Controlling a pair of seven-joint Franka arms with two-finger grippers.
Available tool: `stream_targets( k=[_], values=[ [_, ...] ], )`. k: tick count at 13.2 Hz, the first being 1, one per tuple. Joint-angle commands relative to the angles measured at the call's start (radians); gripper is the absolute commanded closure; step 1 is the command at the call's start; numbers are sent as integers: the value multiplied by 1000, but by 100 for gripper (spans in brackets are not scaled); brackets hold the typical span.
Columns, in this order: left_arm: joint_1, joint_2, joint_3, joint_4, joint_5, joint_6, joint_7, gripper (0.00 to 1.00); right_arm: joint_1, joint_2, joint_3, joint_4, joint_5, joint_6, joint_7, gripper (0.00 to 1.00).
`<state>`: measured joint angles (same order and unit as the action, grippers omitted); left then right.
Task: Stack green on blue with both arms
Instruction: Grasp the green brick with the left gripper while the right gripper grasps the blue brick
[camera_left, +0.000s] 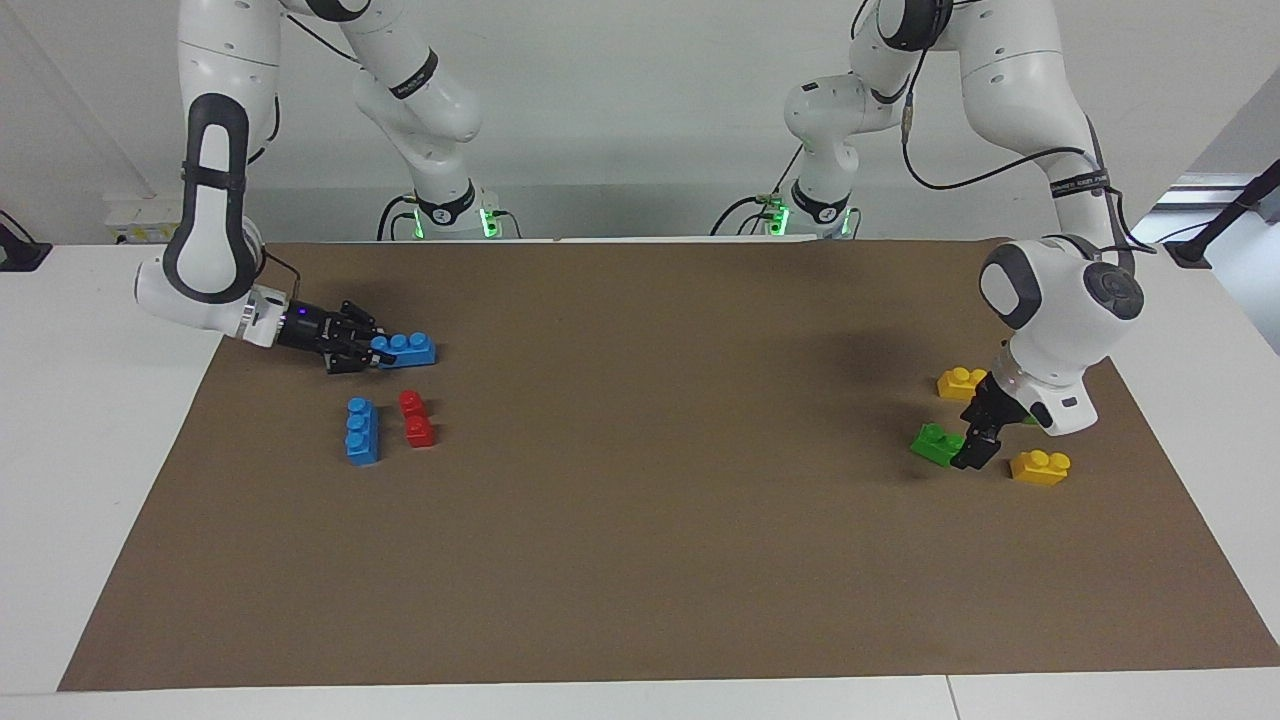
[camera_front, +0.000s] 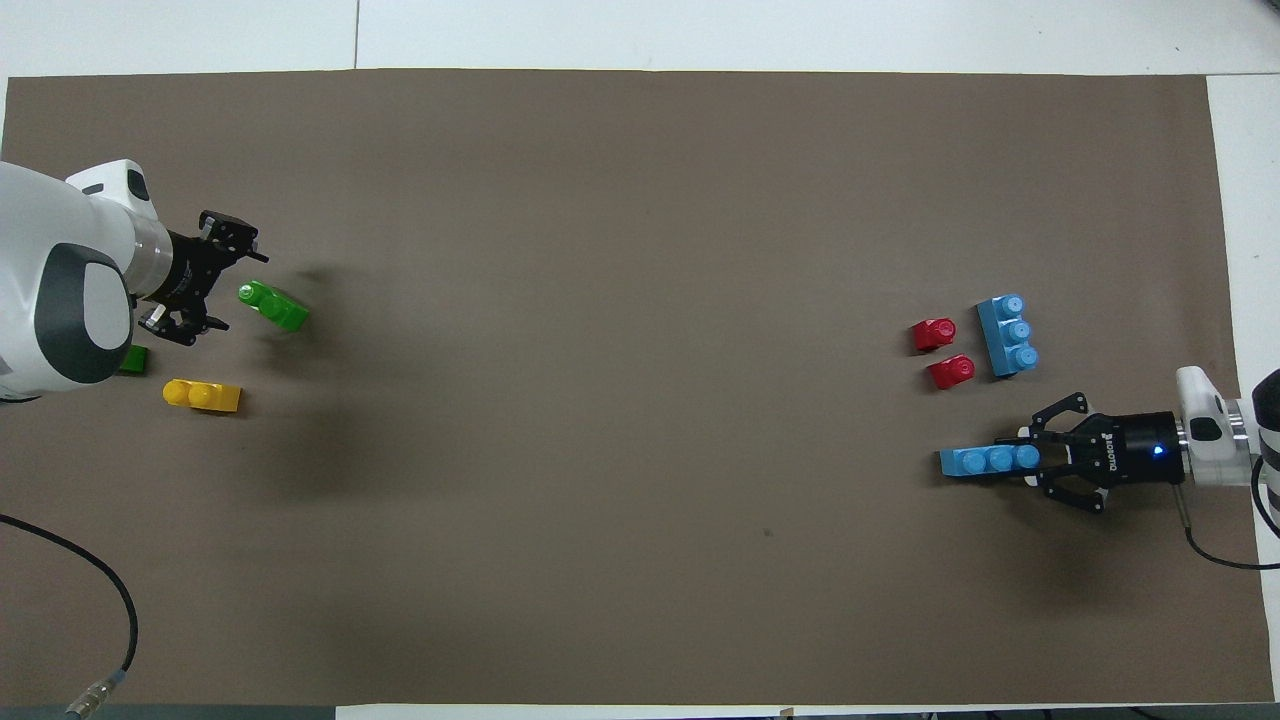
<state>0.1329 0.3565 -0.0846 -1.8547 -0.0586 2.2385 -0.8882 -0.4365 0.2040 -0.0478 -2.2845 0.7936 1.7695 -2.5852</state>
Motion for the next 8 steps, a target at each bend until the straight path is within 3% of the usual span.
stream_targets(
  k=[1, 4, 8],
  values=[
    [11, 30, -7, 8, -7, 6, -5, 0, -2, -118, 2, -9, 6, -56, 123, 100],
    [11, 32, -7, 6, -9, 6, -5, 0, 39, -216, 22, -10, -5, -102, 264, 100],
    [10, 32, -7, -14, -10, 49, -6, 9, 155, -219, 25, -9, 67, -43, 356, 100]
  ],
)
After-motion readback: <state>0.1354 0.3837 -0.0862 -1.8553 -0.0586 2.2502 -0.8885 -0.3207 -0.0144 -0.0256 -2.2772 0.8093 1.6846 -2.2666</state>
